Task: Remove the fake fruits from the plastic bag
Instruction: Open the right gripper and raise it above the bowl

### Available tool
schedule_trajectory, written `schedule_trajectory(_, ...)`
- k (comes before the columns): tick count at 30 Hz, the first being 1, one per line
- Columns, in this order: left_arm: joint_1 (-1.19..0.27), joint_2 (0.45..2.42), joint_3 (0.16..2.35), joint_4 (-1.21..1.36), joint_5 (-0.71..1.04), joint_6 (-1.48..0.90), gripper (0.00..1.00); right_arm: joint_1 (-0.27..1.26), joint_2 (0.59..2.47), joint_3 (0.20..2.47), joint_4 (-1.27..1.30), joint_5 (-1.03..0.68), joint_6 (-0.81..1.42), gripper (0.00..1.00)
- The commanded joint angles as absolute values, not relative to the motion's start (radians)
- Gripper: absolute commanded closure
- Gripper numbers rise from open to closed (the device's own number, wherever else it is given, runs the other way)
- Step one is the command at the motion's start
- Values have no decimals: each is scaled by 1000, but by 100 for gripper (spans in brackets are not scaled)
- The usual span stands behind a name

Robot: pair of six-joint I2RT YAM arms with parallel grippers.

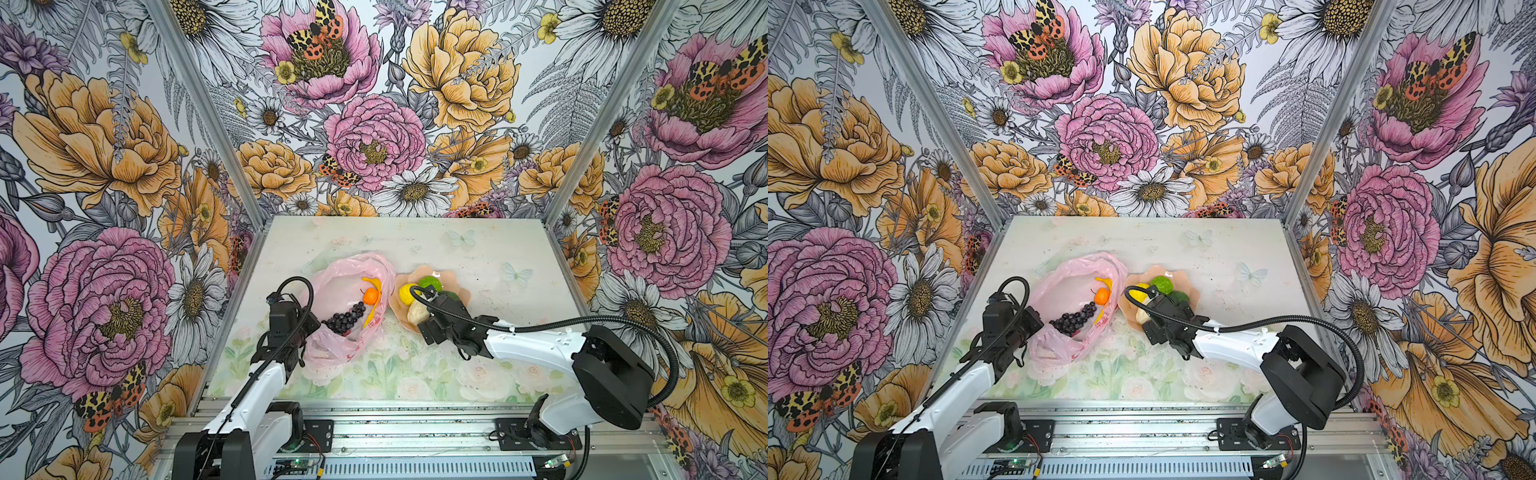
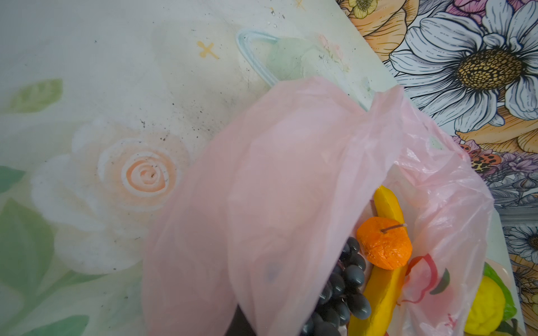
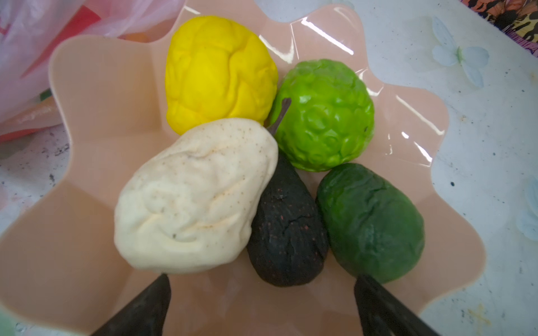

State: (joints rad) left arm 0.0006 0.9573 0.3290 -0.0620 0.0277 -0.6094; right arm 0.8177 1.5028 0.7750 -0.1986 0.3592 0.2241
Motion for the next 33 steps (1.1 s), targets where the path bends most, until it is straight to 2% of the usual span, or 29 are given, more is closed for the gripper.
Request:
schedule_trajectory(1, 2, 953, 328, -40, 30, -585, 100, 808, 1513, 808, -195, 412, 231, 1)
schedule_trajectory(11, -1, 984, 337, -27, 49, -586, 100, 805, 1417, 814, -225, 362, 242, 1)
schedule_trajectory(18, -45, 1002, 358, -40, 16, -568, 100, 841, 1375, 894, -243, 286, 337, 10)
schedule_trajectory(25, -157, 930, 368, -79, -97, -529, 100, 929, 1533, 1108, -245, 251, 425, 18)
schedule_trajectory(33, -274, 813, 361, -121, -192, -504, 100, 950, 1797, 1377, -249, 179, 525, 29)
